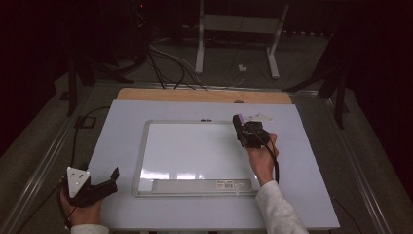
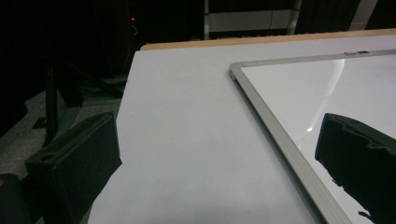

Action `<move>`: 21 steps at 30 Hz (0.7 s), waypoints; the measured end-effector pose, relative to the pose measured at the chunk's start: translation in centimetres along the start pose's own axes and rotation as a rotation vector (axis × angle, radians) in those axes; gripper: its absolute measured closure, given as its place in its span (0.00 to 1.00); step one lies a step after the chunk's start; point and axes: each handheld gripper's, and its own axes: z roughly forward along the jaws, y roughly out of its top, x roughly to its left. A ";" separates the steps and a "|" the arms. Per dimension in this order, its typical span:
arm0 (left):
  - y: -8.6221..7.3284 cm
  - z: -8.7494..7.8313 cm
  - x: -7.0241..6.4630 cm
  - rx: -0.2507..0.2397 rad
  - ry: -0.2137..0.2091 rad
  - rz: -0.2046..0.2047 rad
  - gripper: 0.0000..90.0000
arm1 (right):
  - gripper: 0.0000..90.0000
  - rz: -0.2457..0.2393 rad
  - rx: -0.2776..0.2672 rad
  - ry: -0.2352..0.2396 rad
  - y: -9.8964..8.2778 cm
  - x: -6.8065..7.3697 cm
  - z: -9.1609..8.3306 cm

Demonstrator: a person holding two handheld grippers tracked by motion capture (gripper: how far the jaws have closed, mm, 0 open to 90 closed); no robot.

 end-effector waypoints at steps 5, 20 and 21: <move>0.0 0.0 0.0 -0.002 0.000 -0.003 0.01 | 0.71 0.045 0.019 -0.030 -0.7 -1.7 0.1; 0.0 0.0 0.0 0.003 0.002 0.000 0.01 | 0.71 0.145 0.074 -0.090 -2.8 -4.9 1.2; 0.0 0.0 0.0 0.003 0.002 0.000 0.01 | 0.71 0.155 0.076 -0.088 -2.8 -4.8 1.3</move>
